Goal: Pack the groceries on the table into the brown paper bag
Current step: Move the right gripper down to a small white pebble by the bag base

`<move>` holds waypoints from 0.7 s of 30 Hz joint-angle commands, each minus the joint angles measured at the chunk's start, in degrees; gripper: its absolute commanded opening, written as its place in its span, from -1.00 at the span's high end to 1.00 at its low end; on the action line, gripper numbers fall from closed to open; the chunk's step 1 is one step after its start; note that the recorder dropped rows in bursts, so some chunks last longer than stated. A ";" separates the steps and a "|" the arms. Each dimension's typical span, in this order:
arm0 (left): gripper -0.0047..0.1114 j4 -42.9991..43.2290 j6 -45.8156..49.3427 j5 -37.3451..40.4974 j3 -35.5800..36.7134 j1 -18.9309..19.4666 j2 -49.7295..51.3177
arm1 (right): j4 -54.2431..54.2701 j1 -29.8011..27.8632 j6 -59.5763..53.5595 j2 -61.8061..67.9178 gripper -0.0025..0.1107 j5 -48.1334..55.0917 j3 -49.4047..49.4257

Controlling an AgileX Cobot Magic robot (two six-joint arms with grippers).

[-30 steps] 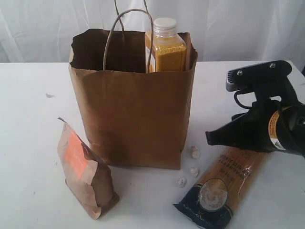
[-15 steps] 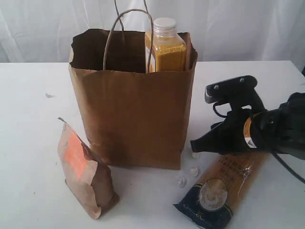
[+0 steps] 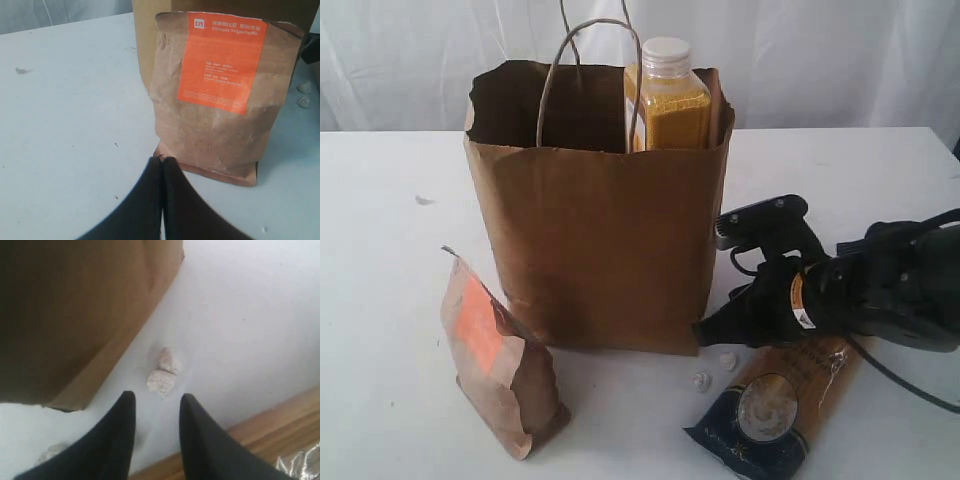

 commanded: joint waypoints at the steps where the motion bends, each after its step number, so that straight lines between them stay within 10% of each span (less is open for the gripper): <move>1: 0.92 -0.20 0.18 -0.11 0.20 0.16 -0.25 | -0.16 -0.27 -2.02 1.77 0.44 -1.32 -0.29; 21: 0.92 -0.20 0.18 -0.11 0.20 0.16 -0.25 | -0.20 -1.98 -2.25 7.28 0.34 -3.97 -3.20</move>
